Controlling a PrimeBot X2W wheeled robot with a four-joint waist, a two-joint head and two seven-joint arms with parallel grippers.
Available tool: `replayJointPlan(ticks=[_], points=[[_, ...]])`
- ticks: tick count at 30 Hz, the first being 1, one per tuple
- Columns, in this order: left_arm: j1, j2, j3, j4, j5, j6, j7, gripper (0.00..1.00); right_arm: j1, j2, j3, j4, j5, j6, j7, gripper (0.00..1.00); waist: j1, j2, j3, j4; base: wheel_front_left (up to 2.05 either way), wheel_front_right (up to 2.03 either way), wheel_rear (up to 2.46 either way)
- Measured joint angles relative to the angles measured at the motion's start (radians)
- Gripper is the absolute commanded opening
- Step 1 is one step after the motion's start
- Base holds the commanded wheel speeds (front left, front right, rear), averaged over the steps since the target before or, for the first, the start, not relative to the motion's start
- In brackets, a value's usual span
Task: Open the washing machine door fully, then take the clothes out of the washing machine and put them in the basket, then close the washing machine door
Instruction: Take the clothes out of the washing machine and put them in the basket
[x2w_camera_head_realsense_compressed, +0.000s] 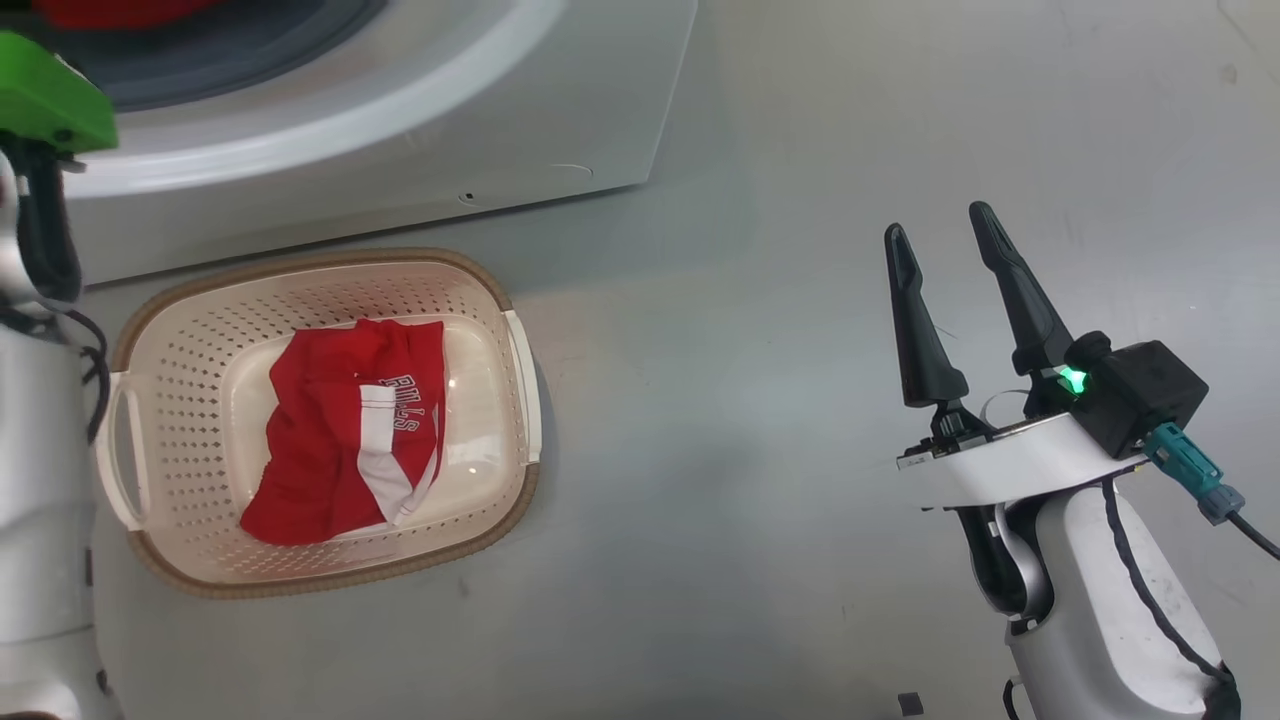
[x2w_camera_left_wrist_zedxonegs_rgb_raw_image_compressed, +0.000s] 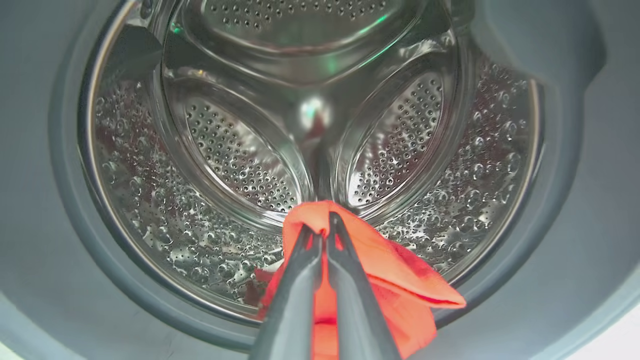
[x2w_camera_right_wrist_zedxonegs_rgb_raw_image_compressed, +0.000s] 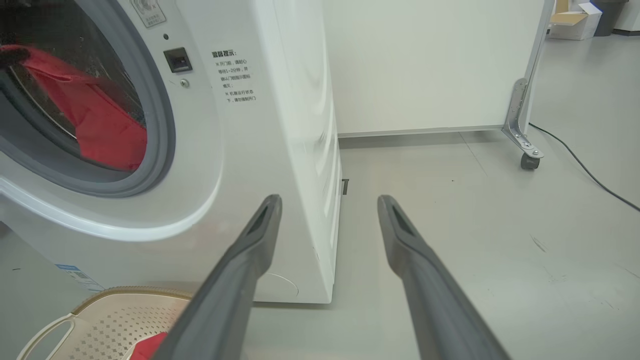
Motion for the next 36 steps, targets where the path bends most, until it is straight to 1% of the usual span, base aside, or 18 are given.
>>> replayJointPlan(ticks=[4, 9, 18, 29, 36], points=[[0.051, -0.016, -0.009, -0.034, 0.000, 0.000, -0.036, 0.00, 0.021, 0.000, -0.005, 0.006, -0.009, 0.000, 0.000, 1.00, 0.0000, 0.0000, -0.031, 0.017, 0.00, 0.00, 0.00], [0.109, -0.021, -0.014, -0.083, 0.005, 0.000, -0.066, 0.00, 0.046, 0.000, -0.005, 0.014, -0.018, 0.000, 0.000, 1.00, 0.0000, 0.0000, -0.072, 0.038, 0.00, 0.00, 0.00], [0.204, -0.037, -0.035, -0.201, 0.010, 0.002, -0.097, 0.00, 0.096, 0.000, -0.003, 0.018, -0.027, 0.000, 0.000, 1.00, 0.0000, 0.0000, -0.147, 0.077, 0.00, 0.00, 0.00], [0.335, -0.047, -0.045, -0.324, 0.035, 0.028, -0.118, 0.00, 0.143, 0.000, -0.006, 0.029, -0.038, 0.000, 0.000, 1.00, -0.0001, 0.0000, -0.221, 0.115, 0.00, 0.00, 0.00], [0.432, -0.079, -0.057, -0.391, 0.034, 0.040, -0.119, 0.00, 0.178, 0.000, -0.015, 0.031, -0.046, 0.000, 0.000, 1.00, 0.0000, 0.0000, -0.263, 0.140, 0.00, 0.00, 0.00]])
